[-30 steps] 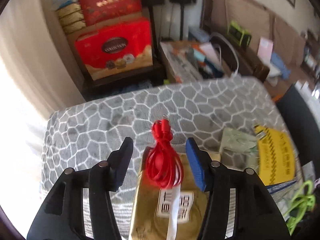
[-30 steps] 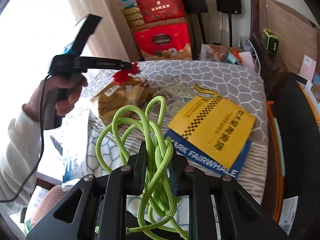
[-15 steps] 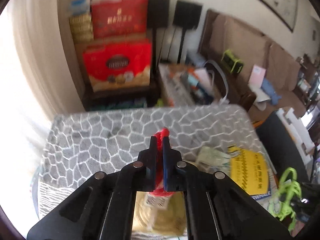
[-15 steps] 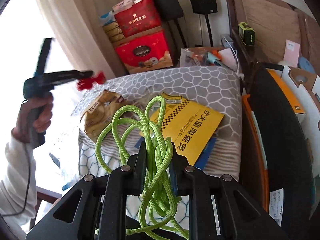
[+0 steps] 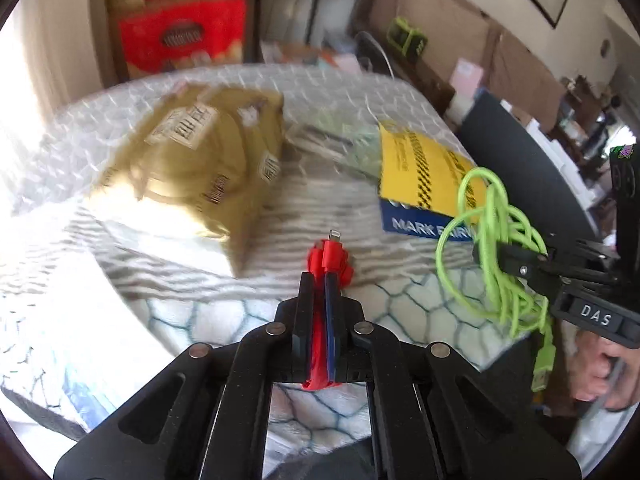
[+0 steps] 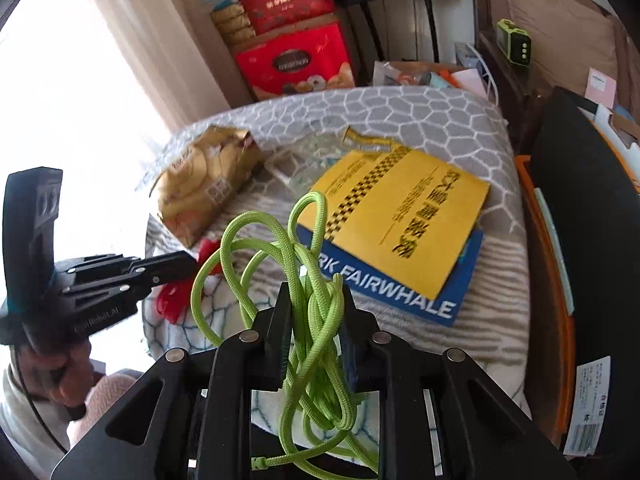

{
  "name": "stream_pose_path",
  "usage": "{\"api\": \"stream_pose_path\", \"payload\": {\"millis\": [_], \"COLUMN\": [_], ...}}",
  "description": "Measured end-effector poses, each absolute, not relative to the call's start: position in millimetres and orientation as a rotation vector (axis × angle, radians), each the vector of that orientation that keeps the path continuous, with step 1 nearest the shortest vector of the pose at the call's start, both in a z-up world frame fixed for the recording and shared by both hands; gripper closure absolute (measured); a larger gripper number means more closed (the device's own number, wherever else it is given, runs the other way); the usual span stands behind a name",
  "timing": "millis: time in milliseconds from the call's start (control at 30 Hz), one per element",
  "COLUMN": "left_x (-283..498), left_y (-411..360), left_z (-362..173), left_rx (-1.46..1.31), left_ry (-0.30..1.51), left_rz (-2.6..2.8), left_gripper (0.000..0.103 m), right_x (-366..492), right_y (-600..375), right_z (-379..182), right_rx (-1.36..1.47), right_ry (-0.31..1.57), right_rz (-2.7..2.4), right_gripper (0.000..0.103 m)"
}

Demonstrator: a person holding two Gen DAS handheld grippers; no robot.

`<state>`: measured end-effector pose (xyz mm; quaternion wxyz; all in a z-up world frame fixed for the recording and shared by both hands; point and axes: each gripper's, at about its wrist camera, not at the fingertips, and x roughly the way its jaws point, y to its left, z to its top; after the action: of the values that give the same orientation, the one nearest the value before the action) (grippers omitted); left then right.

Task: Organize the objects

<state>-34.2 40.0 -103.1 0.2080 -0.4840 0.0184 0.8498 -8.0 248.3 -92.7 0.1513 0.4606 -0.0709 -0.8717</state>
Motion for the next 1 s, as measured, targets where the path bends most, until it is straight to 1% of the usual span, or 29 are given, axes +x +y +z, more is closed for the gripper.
{"api": "stream_pose_path", "payload": {"millis": [33, 67, 100, 133, 167, 200, 267, 300, 400, 433, 467, 500, 533, 567, 633, 700, 733, 800, 867, 933, 967, 1000], "left_x": [-31.7, -31.4, -32.1, -32.5, -32.9, -32.9, -32.3, -33.3, -32.7, -31.6, -32.1, -31.7, -31.2, -30.2, -30.1, -30.8, -31.1, -30.5, -28.0, -27.8, -27.7, -28.3], "left_y": [38.9, 36.9, 34.1, 32.4, 30.8, 29.8, 30.4, 31.3, 30.5, 30.0, 32.0, 33.5, 35.0, 35.9, 40.6, 50.6, 56.6, 65.1, 70.0, 70.2, 68.9, 67.4], "left_z": [-101.8, -100.3, -98.7, -96.4, -93.3, -89.6, -87.3, -86.6, -86.5, -87.0, -87.3, -87.6, -87.9, -88.1, -91.0, -97.2, -100.4, -104.2, -105.9, -107.3, -107.8, -109.2], "left_rx": [-1.351, -1.364, -1.381, -1.39, -1.385, -1.372, -1.369, -1.371, -1.373, -1.371, -1.372, -1.373, -1.371, -1.364, -1.36, -1.385, -1.397, -1.404, -1.394, -1.384, -1.381, -1.377], "left_ry": [0.045, 0.023, -0.015, -0.031, -0.038, -0.033, 0.01, 0.027, 0.044, 0.052, 0.07, 0.084, 0.097, 0.097, 0.086, 0.106, 0.129, 0.17, 0.215, 0.217, 0.209, 0.197], "left_rz": [2.38, 2.381, 2.364, 2.356, 2.361, 2.375, 2.387, 2.389, 2.385, 2.379, 2.376, 2.377, 2.377, 2.381, 2.38, 2.359, 2.353, 2.354, 2.38, 2.392, 2.395, 2.393], "left_gripper": [0.095, 0.086, 0.079, 0.064, 0.059, 0.058, 0.056, 0.056, 0.053, 0.053, 0.053, 0.053, 0.053, 0.053, 0.053, 0.054, 0.055, 0.055, 0.055, 0.055, 0.055, 0.056], "right_x": [-8.2, -8.6, -8.9, -9.0, -9.0, -9.2, -8.0, -6.8, -1.4, 0.7, 4.4, 8.4, 13.4, 17.9, 26.7, 33.9, 37.1, 40.9, 42.9, 39.8, 35.6, 31.3], "right_y": [245.6, 243.9, 243.2, 243.7, 244.6, 247.0, 256.1, 262.2, 284.0, 288.6, 294.4, 299.3, 305.0, 309.6, 309.3, 295.4, 287.5, 270.4, 255.0, 238.4, 232.8, 228.3], "right_z": [-94.6, -95.5, -95.5, -94.3, -92.6, -90.1, -81.3, -77.5, -65.2, -61.6, -58.9, -56.9, -55.3, -55.4, -57.4, -61.7, -64.9, -72.0, -79.3, -85.3, -88.0, -90.6], "right_rx": [1.335, 1.346, 1.354, 1.357, 1.358, 1.351, 1.317, 1.301, 1.274, 1.268, 1.26, 1.252, 1.248, 1.258, 1.292, 1.322, 1.328, 1.346, 1.358, 1.363, 1.37, 1.375], "right_ry": [-0.188, -0.174, -0.165, -0.158, -0.161, -0.179, -0.244, -0.274, -0.335, -0.327, -0.313, -0.303, -0.301, -0.304, -0.261, -0.174, -0.14, -0.076, 0.016, 0.115, 0.142, 0.157], "right_rz": [-2.49, -2.48, -2.476, -2.478, -2.477, -2.472, -2.447, -2.439, -2.466, -2.486, -2.507, -2.521, -2.521, -2.511, -2.535, -2.543, -2.538, -2.54, -2.552, -2.534, -2.514, -2.493], "right_gripper": [0.077, 0.072, 0.07, 0.067, 0.057, 0.048, 0.042, 0.041, 0.04, 0.041, 0.055, 0.075, 0.082, 0.085, 0.085, 0.084, 0.081, 0.046, 0.034, 0.03, 0.026, 0.026]}}
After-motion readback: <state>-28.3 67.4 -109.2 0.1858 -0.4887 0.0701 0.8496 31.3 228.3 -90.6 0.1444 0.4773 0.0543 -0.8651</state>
